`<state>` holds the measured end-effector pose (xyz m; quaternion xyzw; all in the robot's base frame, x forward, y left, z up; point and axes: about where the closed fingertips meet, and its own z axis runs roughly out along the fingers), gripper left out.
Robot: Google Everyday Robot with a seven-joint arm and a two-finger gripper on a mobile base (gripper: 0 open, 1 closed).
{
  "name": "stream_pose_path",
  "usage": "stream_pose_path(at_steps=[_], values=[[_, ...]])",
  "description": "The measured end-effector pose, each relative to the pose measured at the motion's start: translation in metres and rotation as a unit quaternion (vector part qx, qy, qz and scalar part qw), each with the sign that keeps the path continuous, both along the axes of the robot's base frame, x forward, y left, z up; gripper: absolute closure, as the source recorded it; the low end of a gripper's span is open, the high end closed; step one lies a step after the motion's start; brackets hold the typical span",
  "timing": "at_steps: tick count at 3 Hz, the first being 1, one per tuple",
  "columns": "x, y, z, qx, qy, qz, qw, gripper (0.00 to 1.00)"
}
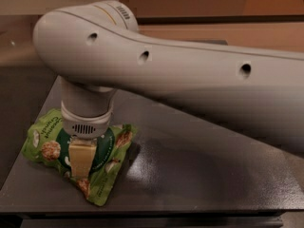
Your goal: Pick green rice chip bag
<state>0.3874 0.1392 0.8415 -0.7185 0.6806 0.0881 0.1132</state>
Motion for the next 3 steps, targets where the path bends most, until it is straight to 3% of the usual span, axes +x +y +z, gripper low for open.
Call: stream_pose_path(at_steps=[1,2,3], values=[[0.006,0.0,0.013,0.01,-0.003,0.005,0.9999,0.85],[0.017,-0.001,0.028,0.023,-0.007,0.014,0.9996,1.0],[0.031,-0.001,0.045,0.034,-0.008,0.046,0.9983,1.0]])
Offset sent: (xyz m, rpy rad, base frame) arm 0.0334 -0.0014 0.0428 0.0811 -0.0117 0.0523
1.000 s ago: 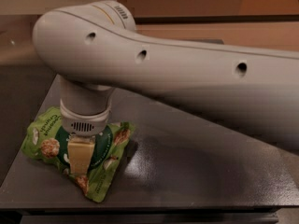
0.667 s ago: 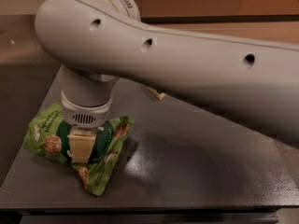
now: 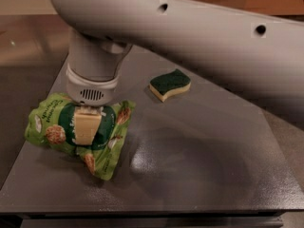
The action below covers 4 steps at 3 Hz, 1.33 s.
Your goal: Pick green rice chip bag
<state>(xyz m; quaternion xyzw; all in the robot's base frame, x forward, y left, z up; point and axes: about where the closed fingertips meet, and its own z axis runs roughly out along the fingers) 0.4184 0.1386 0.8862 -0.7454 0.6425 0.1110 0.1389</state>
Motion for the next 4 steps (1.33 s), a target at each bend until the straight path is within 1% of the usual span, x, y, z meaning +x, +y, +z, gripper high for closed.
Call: stream_pose_path(at_steps=[1,2,3,4], values=[[0.019,-0.008,0.024,0.013,-0.006,0.032,0.9994,1.0],[0.037,-0.015,0.048,0.02,-0.006,0.068,0.9975,1.0],[0.05,-0.022,0.07,0.024,-0.005,0.099,0.9948,1.0],[0.077,-0.023,0.119,0.059,-0.029,0.129,0.9895,1.0]])
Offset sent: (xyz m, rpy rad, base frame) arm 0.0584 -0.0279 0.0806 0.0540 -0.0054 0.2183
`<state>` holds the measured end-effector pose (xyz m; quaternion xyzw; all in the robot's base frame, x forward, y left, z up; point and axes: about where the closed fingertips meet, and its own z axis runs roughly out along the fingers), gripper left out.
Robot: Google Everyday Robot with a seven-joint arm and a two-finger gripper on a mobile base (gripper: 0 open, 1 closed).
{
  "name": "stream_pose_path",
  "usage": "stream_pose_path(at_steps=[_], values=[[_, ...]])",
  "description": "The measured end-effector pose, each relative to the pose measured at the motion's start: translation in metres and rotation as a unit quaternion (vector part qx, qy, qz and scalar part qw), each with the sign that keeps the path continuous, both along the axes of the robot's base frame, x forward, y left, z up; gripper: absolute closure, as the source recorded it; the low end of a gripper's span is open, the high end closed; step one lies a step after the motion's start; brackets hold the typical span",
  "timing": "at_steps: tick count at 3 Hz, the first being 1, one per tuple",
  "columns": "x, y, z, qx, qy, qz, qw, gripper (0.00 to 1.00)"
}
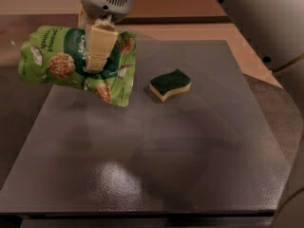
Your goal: Pick green rice chip bag
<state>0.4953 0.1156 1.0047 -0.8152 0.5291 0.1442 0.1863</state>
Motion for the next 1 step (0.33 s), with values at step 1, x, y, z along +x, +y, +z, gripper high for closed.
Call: stream_pose_path(at_steps=[1], values=[[0.0036,0.006,0.0028,0.011,-0.008,-0.003,0.9999,1.0]])
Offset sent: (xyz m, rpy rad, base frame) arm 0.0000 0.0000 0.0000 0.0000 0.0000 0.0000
